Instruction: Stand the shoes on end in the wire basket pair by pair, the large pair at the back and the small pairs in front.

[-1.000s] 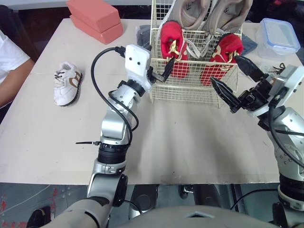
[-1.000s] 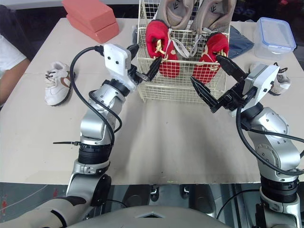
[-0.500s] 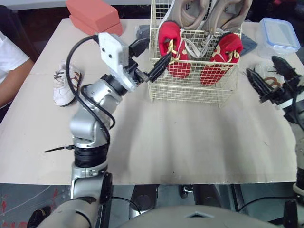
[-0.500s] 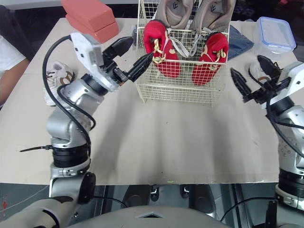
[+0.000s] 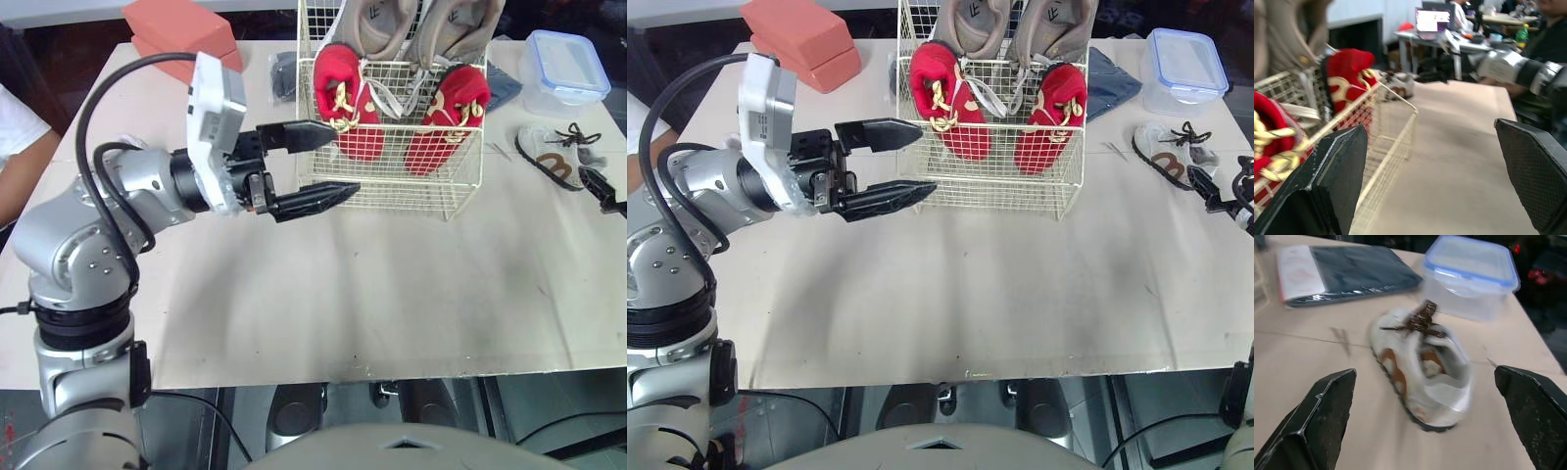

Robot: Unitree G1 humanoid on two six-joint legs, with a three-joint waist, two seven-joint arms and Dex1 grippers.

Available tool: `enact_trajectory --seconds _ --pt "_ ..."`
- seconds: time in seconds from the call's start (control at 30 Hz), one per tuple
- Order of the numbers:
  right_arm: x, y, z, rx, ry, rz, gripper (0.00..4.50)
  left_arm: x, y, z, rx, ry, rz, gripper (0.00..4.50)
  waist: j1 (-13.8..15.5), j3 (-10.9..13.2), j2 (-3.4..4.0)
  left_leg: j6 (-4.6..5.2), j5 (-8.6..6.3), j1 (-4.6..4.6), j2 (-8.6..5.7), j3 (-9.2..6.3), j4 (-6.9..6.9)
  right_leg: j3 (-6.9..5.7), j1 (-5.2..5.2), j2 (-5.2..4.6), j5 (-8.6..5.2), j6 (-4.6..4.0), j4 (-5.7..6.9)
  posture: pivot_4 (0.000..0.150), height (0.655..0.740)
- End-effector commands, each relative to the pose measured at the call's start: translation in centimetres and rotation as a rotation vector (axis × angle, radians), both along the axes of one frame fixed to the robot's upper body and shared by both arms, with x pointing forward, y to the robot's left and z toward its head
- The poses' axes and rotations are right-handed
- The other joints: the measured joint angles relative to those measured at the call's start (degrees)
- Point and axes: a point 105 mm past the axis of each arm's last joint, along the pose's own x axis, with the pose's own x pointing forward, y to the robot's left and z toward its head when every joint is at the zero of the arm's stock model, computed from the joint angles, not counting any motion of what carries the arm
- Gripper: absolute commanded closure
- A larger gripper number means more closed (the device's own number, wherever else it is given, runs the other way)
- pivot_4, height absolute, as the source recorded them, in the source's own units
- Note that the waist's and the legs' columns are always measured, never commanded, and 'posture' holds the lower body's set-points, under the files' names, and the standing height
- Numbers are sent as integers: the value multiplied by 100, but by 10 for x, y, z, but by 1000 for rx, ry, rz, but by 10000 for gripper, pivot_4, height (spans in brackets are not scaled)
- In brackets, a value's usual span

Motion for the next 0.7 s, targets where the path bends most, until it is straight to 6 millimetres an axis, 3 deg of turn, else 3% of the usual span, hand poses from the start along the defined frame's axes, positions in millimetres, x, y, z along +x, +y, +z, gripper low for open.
enact_trajectory --seconds 0.03,0.43,0.47,0.53,0.7 --pt "6 -11 10 22 -10 -25 0 -9 -1 11 1 -42 -13 193 -6 0 1 0 0 0 0 3 0 4 0 0 0 0 0 1500 6860" --pt "22 -8 1 37 81 -21 0 -14 -4 14 12 -37 -11 193 5 1 1 -2 1 0 1 11 -3 11 -2 -4 0 0 -4 1500 6860" --pt "23 -8 2 33 81 -18 4039 -14 -4 14 12 -36 -10 0 5 1 1 -2 1 0 2 10 -3 11 -2 -5 0 0 -3 1500 6860" --pt "24 -5 3 20 83 -6 7313 -14 -4 15 12 -33 -3 0 4 1 1 -2 1 1 1 10 -3 11 -2 -5 0 0 -3 1500 6860" --pt "24 -3 0 2 91 10 30828 -15 -5 13 16 -30 -3 0 -27 1 1 -3 1 2 2 12 -3 12 -2 -6 0 0 -3 1500 6860"
